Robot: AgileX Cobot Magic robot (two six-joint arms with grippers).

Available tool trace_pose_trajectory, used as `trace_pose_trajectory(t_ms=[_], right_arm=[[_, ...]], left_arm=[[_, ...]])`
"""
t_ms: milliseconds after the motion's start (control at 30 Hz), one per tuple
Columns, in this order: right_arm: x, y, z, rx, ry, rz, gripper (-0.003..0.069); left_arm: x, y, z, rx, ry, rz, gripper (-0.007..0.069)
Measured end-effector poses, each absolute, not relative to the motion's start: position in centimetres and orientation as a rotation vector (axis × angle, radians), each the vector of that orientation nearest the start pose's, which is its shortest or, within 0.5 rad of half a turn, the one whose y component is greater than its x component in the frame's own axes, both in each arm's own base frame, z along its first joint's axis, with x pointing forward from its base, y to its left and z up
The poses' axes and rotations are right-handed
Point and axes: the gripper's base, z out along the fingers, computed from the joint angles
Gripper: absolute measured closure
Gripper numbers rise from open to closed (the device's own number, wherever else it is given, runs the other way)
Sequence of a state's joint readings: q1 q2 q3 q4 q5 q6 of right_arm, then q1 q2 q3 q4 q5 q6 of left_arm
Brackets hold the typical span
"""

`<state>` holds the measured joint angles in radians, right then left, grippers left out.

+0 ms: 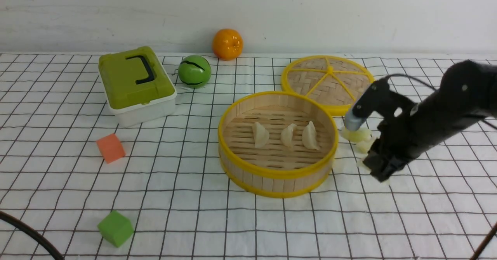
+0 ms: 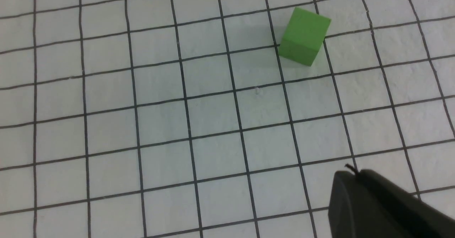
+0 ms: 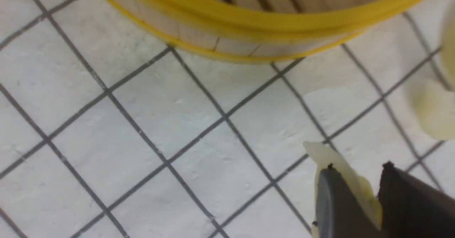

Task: Put the dumplings into the steamer on the table with the white tablecloth.
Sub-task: 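Reach for and grasp a dumpling lying on the table beside the steamer, then place the dumpling in the bamboo steamer basket with the right gripper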

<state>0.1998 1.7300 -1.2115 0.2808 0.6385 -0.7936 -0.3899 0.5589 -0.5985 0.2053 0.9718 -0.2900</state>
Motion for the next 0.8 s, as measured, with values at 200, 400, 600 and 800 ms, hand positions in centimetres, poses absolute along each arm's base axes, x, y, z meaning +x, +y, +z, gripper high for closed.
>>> trace_pose_trajectory(t_ms=[200,400,600,800], right_arm=[[36.0,12.2,30.0,-0.728,2.287,0.317,0.0508],[36.1,20.3,27.4,-0.677,2.240,0.511,0.0508],[37.6,23.3,21.5,-0.620,2.287,0.493,0.0508],[38.4,23.5,19.3,-0.531,2.318,0.490,0.0503]], left_arm=[[9.3,-2.3,28.2,0.103,2.320,-0.135,0.0636],[9.6,-2.5,27.1,0.058,2.302,-0.177,0.0636],[9.6,-2.6,27.1,0.050,2.300,-0.187,0.0636],[9.6,-2.6,27.1,0.049,2.294,-0.191,0.0634]])
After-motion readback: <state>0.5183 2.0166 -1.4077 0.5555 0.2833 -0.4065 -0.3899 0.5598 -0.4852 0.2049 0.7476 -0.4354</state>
